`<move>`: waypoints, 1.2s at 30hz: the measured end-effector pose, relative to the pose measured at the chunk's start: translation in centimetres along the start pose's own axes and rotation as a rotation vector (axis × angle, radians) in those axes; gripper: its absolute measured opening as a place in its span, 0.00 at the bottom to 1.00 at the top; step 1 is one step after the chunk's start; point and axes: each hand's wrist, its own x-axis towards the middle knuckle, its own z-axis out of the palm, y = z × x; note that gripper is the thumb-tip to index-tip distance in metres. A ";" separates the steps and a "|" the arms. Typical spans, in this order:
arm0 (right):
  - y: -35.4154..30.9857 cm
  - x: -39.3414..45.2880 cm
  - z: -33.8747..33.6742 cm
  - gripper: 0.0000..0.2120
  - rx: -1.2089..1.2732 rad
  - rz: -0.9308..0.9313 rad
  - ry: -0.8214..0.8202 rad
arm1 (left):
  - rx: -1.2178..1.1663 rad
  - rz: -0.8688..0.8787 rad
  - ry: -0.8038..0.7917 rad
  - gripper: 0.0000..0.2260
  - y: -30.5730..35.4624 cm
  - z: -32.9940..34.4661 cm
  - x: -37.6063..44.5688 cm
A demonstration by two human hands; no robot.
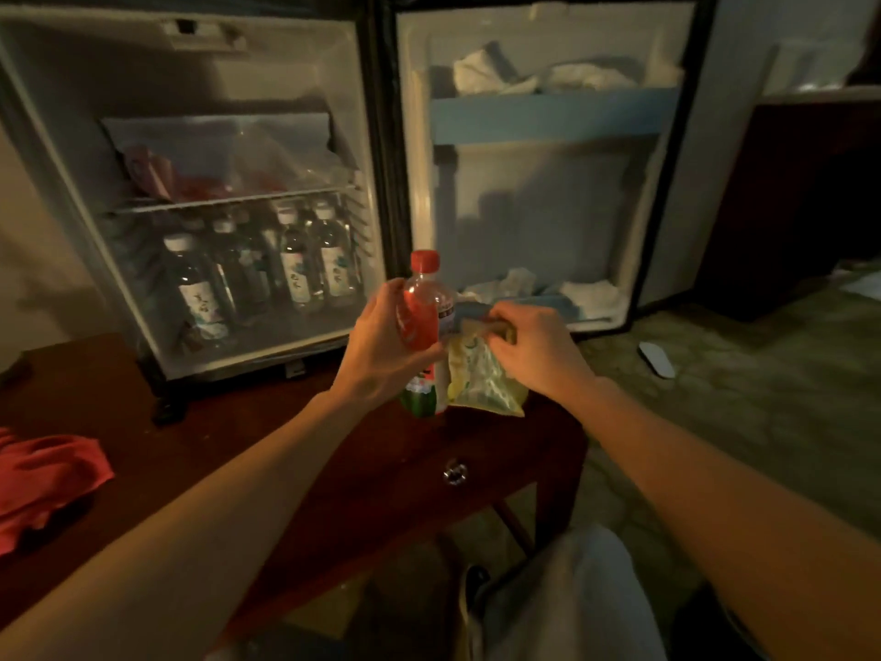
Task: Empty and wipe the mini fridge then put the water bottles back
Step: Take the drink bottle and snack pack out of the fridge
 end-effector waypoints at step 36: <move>39.0 -42.0 -7.9 0.13 -0.322 1.399 -0.003 | -0.185 -0.079 -0.896 0.37 11.0 55.6 -17.8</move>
